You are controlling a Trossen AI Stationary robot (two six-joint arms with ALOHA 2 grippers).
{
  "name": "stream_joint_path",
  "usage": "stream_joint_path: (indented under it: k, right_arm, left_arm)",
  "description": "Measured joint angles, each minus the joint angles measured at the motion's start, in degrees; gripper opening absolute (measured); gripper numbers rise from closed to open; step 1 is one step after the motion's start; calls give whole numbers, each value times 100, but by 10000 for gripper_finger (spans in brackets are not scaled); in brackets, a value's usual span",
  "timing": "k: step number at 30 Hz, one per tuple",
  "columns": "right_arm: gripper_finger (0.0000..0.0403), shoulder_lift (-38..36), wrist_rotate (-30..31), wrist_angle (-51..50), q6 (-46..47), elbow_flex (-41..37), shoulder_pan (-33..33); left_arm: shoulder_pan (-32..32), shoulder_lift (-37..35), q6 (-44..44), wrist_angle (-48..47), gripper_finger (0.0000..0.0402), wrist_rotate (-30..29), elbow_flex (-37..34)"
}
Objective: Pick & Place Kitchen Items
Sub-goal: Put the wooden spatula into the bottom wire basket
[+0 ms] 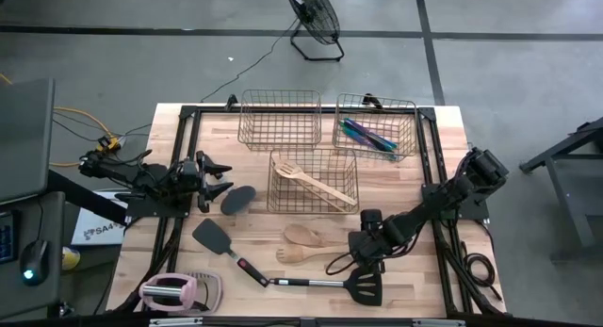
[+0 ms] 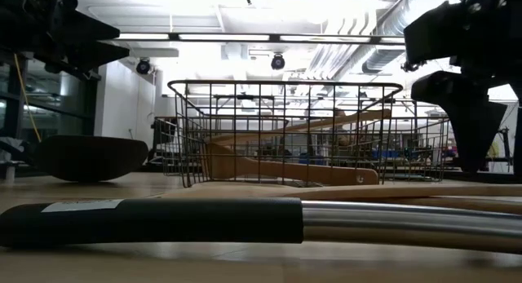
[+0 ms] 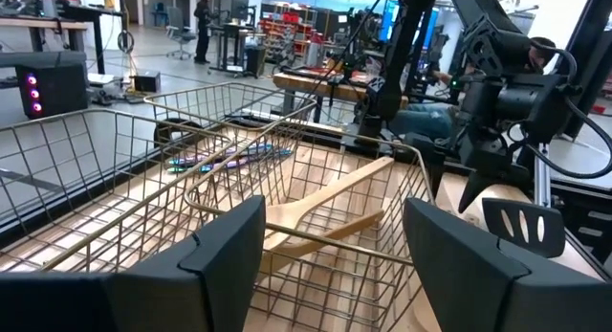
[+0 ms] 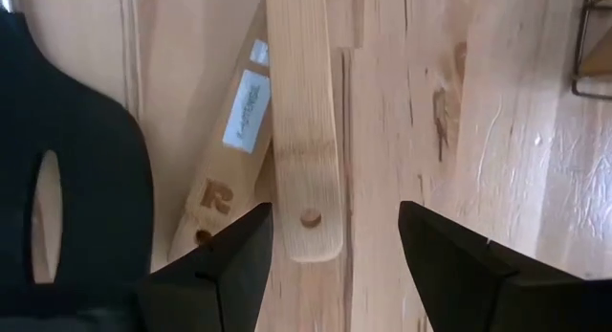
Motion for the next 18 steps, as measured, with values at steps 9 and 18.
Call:
stream_joint_path:
  k: [9,18]
  right_arm:
    - [220,140,-49,73,-17,-2,2]
    - [220,387,-169,162,-19,0,-13]
  left_arm:
    - [0,2,-44,0,244,0,0]
    - [0,2,-90,-1,244,6,0]
